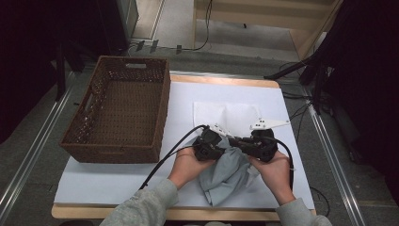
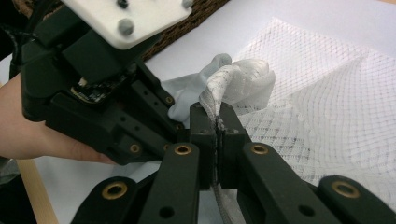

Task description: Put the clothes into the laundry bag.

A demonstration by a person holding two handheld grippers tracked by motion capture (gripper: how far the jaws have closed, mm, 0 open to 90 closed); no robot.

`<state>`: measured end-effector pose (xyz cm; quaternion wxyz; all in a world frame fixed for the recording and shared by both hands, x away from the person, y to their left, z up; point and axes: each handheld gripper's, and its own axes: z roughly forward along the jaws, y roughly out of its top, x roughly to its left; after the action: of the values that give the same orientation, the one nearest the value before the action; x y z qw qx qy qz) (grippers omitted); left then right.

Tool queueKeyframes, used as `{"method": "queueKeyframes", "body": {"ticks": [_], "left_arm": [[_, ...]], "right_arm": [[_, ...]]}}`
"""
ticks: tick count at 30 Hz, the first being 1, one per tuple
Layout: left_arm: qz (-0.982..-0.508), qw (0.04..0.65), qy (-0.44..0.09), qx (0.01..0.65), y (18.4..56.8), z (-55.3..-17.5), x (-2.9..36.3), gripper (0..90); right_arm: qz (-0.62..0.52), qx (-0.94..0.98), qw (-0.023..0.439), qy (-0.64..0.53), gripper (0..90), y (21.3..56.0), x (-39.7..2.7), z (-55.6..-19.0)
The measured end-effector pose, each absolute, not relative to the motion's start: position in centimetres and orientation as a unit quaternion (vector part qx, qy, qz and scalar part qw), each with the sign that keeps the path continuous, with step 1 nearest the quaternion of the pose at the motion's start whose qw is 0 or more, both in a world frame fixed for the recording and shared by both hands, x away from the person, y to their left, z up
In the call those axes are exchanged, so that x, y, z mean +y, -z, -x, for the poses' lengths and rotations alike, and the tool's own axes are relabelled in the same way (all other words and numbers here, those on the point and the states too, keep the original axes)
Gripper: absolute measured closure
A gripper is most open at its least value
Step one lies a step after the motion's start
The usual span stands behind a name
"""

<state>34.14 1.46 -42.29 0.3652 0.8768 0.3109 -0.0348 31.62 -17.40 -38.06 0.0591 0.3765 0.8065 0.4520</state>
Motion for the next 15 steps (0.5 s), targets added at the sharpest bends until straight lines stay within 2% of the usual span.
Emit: {"method": "queueKeyframes", "body": {"ticks": [7,15], "left_arm": [[-0.873,0.365,0.036,0.321,42.0,-36.0,1.5,90.0],[-0.875,0.369,0.021,0.313,39.5,-34.3,4.2,90.0]], "right_arm": [[-0.382,0.802,0.065,-0.455,88.7,37.9,-17.9,-31.7],[-0.389,0.799,0.065,-0.454,88.7,38.0,-18.4,-31.9]]}}
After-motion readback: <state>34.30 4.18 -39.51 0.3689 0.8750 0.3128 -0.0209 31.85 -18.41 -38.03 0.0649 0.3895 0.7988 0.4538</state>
